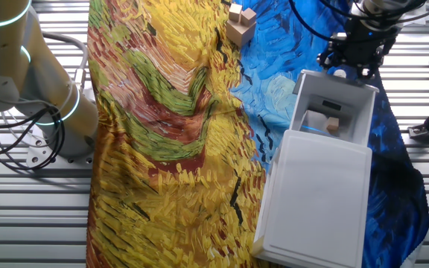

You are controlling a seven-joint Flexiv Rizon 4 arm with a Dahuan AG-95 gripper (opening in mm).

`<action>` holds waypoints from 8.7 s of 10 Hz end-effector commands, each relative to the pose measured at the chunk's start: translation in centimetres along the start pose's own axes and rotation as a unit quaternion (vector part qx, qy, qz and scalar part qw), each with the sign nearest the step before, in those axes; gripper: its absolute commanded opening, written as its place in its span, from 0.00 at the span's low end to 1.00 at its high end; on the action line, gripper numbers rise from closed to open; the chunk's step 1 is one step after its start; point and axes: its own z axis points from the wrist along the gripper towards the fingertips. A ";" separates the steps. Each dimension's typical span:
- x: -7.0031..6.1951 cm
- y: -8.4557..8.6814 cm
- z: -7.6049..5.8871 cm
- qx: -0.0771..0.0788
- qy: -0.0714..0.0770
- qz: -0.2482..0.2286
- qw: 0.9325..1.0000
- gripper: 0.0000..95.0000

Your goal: Take something out of a drawer

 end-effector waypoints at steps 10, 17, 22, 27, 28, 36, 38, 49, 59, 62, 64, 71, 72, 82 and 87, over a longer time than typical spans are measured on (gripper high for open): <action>2.9 0.4 -3.7 0.005 -0.023 0.038 0.999 0.60; 3.0 0.9 -4.3 0.005 -0.024 0.061 0.998 0.60; 7.7 0.8 -7.4 0.010 -0.018 0.182 0.983 0.40; 11.4 1.0 -8.9 0.032 -0.044 0.303 0.951 0.40; 11.4 1.0 -8.9 0.036 -0.048 0.310 0.949 0.40; 11.4 1.0 -8.9 0.020 -0.060 0.368 0.928 0.40; 11.9 1.4 -9.1 0.019 -0.060 0.400 0.914 0.40; 13.0 1.6 -9.6 0.066 -0.088 0.365 0.924 0.20; 14.6 0.0 -7.7 0.064 -0.085 0.388 0.915 0.40; 13.8 -0.1 -7.1 0.059 -0.079 0.406 0.909 0.40; 13.4 -0.3 -6.7 0.059 -0.078 0.408 0.908 0.40; 13.0 -1.4 -5.5 0.053 -0.087 0.452 0.886 0.40; 13.0 -1.8 -5.2 0.051 -0.088 0.465 0.880 0.40; 11.3 -2.9 -3.3 0.007 -0.103 0.612 0.784 0.40; 11.6 -3.1 -3.0 -0.007 -0.084 0.661 0.746 0.40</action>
